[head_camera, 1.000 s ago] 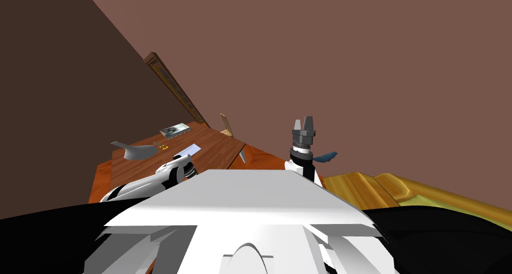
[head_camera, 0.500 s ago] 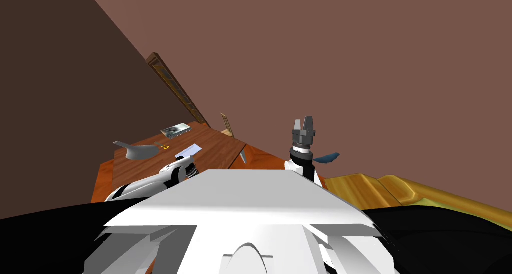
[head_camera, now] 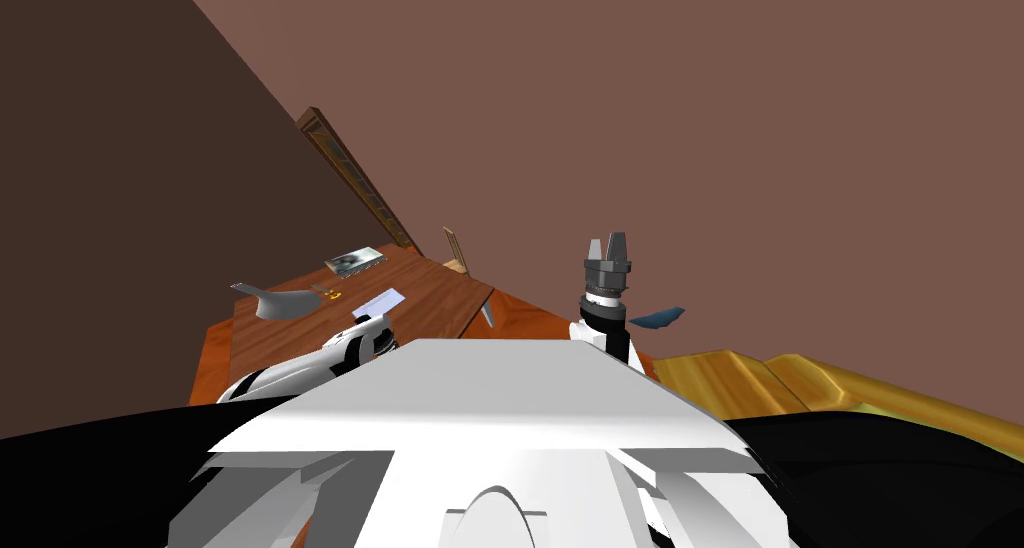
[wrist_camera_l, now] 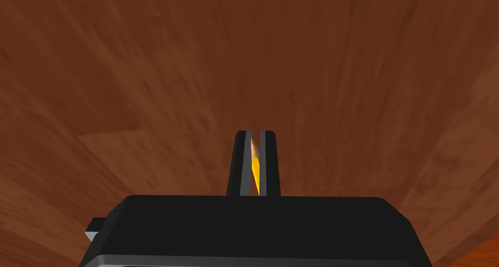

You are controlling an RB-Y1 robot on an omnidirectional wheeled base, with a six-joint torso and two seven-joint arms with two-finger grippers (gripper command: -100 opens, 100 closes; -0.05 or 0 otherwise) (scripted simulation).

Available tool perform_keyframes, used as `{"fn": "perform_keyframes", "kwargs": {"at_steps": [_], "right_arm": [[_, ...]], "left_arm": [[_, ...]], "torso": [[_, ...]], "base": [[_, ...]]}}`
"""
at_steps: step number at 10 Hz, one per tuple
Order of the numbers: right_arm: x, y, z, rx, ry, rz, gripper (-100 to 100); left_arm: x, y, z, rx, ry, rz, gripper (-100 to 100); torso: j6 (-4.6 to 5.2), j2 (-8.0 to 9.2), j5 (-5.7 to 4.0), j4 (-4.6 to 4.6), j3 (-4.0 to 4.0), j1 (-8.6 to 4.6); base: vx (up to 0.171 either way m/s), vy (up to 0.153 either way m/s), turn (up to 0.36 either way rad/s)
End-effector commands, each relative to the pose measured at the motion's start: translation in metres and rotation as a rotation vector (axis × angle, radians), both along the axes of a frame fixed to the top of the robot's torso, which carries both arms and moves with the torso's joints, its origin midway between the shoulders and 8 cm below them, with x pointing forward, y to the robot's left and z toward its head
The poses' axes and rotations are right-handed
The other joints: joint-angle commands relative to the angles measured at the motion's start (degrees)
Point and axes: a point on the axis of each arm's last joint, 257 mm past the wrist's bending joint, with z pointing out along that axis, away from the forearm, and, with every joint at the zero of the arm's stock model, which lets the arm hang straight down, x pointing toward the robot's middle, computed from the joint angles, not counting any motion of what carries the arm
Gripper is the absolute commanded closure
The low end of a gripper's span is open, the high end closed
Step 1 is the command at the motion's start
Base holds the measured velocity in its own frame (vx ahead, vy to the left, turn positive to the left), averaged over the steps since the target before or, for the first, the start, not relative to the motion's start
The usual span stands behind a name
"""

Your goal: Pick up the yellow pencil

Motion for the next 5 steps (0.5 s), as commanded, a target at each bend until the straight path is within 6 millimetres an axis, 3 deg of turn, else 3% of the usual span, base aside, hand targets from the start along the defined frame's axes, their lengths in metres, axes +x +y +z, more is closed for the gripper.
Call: {"fn": "perform_keyframes", "kwargs": {"at_steps": [1,3,4,5], "right_arm": [[0.0,0.0,0.0,0.0,0.0,0.0,0],[0.0,0.0,0.0,0.0,0.0,0.0,0],[0.0,0.0,0.0,0.0,0.0,0.0,0],[0.0,0.0,0.0,0.0,0.0,0.0,0]], "left_arm": [[0.0,0.0,0.0,0.0,0.0,0.0,100],[0.0,0.0,0.0,0.0,0.0,0.001,100],[0.0,0.0,0.0,0.0,0.0,0.001,0],[0.004,0.008,0.01,0.003,-0.003,0.004,100]], "torso": [[0.0,0.0,0.0,0.0,0.0,0.0],[0.02,-0.03,0.05,-0.01,-0.02,0.09],[0.03,-0.03,0.05,-0.01,-0.02,0.11],[0.03,-0.03,0.05,-0.01,-0.02,0.11]], "base": [[0.0,0.0,0.0],[0.0,0.0,0.0],[0.0,0.0,0.0],[-0.022,-0.024,-0.051]]}}
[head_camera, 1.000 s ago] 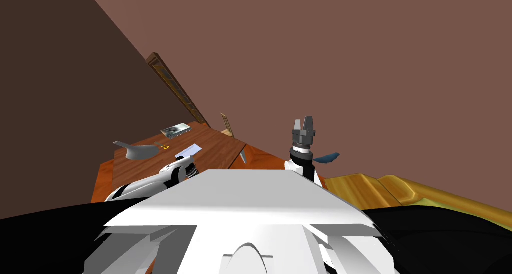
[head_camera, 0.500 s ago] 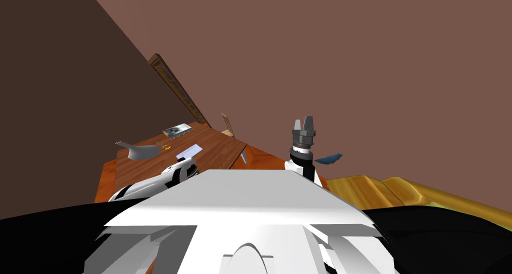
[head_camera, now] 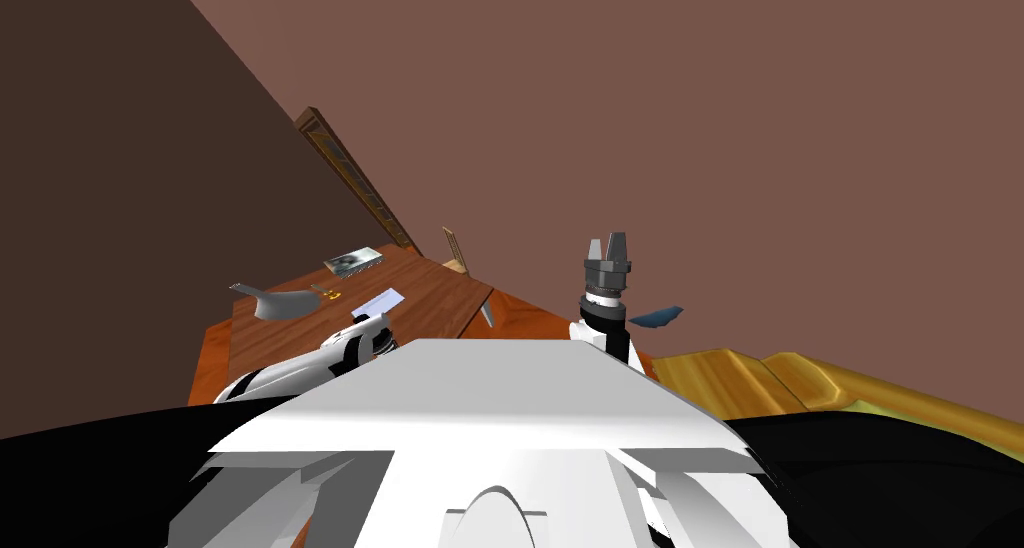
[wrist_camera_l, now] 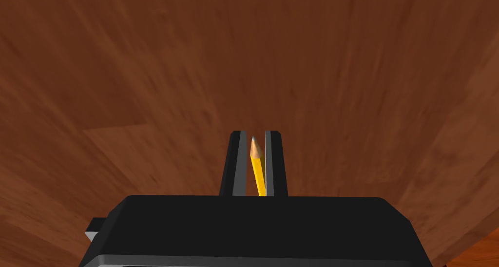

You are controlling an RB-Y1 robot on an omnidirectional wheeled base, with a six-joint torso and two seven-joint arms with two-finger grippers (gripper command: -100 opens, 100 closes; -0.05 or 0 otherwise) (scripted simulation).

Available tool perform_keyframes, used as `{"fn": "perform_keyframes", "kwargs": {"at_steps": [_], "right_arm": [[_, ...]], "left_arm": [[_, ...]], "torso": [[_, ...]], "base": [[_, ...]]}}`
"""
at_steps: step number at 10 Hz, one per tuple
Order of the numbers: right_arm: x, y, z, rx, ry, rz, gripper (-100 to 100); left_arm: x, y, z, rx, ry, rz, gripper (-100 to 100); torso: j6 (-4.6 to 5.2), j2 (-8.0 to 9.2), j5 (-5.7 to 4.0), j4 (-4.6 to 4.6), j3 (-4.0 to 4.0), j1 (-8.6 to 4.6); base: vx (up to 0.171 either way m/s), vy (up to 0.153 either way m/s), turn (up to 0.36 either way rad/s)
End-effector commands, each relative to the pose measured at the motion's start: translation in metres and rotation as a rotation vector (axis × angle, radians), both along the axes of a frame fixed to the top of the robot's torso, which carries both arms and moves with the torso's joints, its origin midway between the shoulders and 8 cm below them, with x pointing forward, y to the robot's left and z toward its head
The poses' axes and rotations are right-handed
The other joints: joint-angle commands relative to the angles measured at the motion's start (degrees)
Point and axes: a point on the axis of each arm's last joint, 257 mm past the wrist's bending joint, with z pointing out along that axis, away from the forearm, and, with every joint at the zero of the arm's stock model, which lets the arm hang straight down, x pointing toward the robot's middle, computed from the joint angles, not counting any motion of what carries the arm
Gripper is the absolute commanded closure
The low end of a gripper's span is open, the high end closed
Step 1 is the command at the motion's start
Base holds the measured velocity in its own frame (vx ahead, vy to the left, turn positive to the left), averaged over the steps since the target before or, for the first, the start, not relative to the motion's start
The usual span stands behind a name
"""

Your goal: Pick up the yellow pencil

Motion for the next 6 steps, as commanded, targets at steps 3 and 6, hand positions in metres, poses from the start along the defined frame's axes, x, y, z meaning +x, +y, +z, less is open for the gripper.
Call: {"fn": "perform_keyframes", "kwargs": {"at_steps": [3,6], "right_arm": [[0.0,0.0,0.0,0.0,0.0,0.0,0],[0.0,0.0,0.0,0.0,0.0,0.0,0]], "left_arm": [[0.004,0.005,0.008,0.001,-0.001,0.002,100],[0.006,0.009,0.014,0.0,-0.001,0.007,0]], "torso": [[-0.05,0.04,0.02,-0.02,0.02,-0.04],[-0.01,-0.01,0.02,-0.02,-0.01,0.0]], "base": [[-0.019,-0.023,-0.006],[-0.01,-0.013,-0.013]]}}
